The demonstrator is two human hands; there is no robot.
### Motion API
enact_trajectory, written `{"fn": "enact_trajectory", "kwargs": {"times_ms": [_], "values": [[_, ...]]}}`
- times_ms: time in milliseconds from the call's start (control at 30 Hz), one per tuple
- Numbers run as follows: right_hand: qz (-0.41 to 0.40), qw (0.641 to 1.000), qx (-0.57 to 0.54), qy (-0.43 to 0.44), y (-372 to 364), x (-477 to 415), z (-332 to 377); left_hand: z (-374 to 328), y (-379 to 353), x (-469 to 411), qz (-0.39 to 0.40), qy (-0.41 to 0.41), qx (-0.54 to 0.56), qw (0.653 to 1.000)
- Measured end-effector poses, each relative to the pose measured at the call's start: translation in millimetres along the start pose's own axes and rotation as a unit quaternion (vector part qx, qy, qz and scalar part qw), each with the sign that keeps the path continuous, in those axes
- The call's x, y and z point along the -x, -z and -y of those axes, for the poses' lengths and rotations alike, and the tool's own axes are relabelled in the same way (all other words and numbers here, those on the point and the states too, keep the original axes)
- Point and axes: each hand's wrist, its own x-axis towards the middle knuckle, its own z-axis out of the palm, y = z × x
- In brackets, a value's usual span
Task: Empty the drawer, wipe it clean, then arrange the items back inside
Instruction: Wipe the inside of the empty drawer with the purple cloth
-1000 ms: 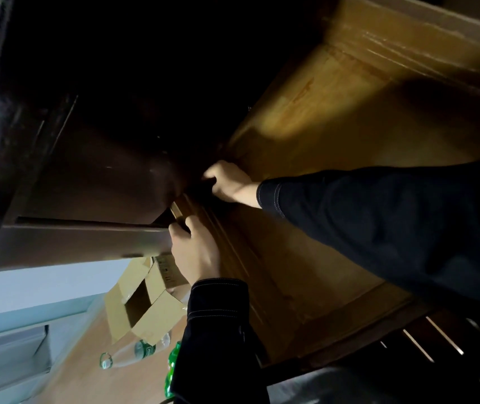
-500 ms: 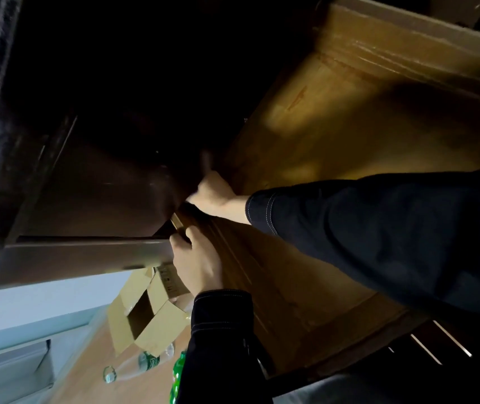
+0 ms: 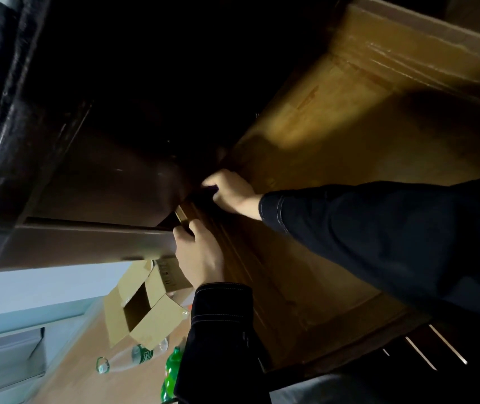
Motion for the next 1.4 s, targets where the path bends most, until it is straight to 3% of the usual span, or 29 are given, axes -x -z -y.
{"fn": "enact_trajectory", "kwargs": {"times_ms": [67, 233, 467, 633, 800, 967, 1033, 1133, 1300, 1400], "values": [[0.031, 0.997, -0.045, -0.049, 7, 3, -7, 0, -1, 0, -0.001, 0.001, 0.001, 1.000], [-0.049, 0.985, -0.153, -0.059, -7, 12, 14, 1, -2, -2, -0.001, 0.002, 0.004, 1.000], [0.043, 0.995, -0.064, -0.067, 6, 7, 17, 2, -3, -1, -0.004, -0.003, 0.004, 1.000], [-0.072, 0.990, -0.122, -0.018, -11, 22, 17, 2, -3, -3, -0.003, 0.002, 0.008, 1.000], [-0.004, 0.993, -0.089, -0.077, 1, 18, 9, 2, -2, -1, -0.001, -0.003, 0.001, 1.000], [-0.085, 0.987, -0.137, -0.004, -10, 30, 29, 4, -4, -5, -0.002, 0.010, 0.004, 1.000], [-0.052, 0.992, -0.116, -0.007, -7, 36, 14, 4, -3, -5, 0.005, 0.007, 0.005, 1.000], [0.011, 0.994, -0.081, -0.079, 3, 32, -2, 5, -3, -4, 0.006, 0.003, -0.001, 1.000], [-0.053, 0.989, -0.135, 0.003, 2, 25, 29, 5, -4, -6, 0.005, 0.011, 0.000, 1.000], [-0.024, 0.997, -0.069, 0.018, 2, 42, 5, 5, -3, -6, 0.012, 0.009, -0.003, 1.000]]}}
